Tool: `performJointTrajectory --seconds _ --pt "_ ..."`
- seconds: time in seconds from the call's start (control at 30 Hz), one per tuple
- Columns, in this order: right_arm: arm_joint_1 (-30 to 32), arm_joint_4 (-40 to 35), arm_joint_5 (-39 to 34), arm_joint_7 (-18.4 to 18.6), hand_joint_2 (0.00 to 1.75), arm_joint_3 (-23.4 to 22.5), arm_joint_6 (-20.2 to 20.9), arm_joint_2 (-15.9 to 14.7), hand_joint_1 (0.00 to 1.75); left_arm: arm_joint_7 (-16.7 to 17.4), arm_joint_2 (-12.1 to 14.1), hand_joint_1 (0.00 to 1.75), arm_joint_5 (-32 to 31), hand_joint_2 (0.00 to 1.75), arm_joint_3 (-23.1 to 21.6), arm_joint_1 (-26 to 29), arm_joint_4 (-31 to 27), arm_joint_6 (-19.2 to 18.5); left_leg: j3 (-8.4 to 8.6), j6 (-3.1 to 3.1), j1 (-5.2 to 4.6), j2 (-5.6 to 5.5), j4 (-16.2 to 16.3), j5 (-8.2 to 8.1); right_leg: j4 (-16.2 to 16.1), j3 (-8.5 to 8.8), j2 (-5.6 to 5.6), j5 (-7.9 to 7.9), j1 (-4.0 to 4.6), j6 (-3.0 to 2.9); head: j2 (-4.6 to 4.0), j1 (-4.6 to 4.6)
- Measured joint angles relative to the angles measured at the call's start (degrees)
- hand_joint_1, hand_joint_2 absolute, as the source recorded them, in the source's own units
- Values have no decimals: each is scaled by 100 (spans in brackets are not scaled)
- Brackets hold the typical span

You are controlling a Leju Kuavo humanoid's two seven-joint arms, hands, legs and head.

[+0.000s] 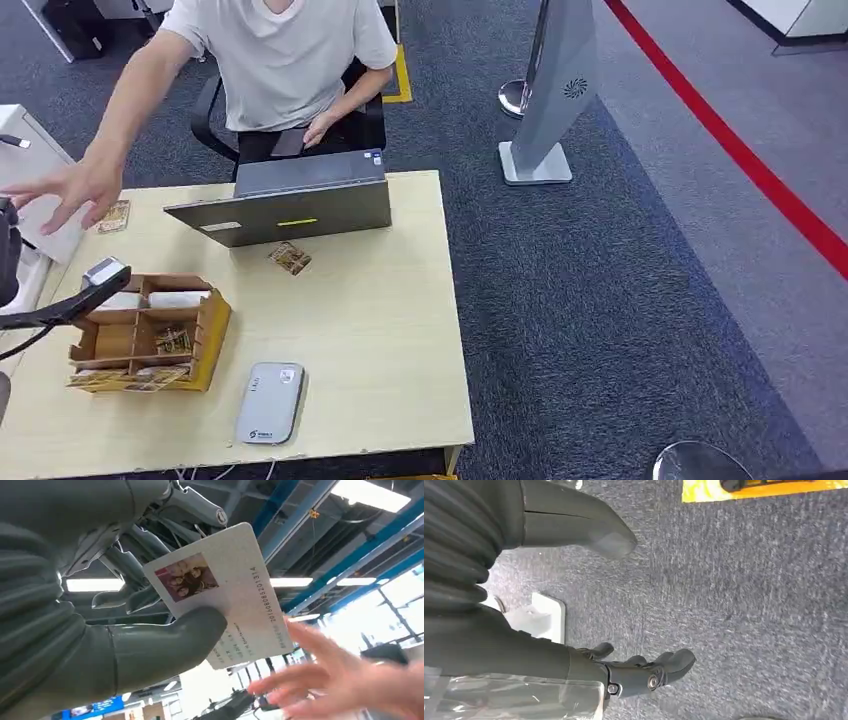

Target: Pass the card to the sensor for recognition and then transmit it.

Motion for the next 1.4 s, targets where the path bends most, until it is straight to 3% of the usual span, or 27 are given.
performJointTrajectory --seconds 0.4,0.43,0.63,1.4 --pt "-157 192 177 -92 175 -356 -11 0 0 -33 -85 175 166 175 -59 -266 134 -223 -1 0 -1 2 0 0 -1 -3 1 0 -1 0 2 0" --pt "-163 197 186 -98 175 -380 -11 0 0 -33 -103 0 172 175 -68 -282 134 -227 -1 0 0 2 0 0 -1 -3 1 0 -1 0 0 0" --pt "-199 207 251 -107 175 -518 -17 0 0 -50 -216 0 430 175 -120 -347 134 -420 0 0 0 6 0 0 -1 -3 6 3 -1 -3 0 0" --pt "-285 266 378 -157 175 -822 -57 0 0 -15 -463 0 575 175 -166 -303 5 -402 -2 0 -1 9 0 0 -1 -4 6 4 -1 -3 2 0"
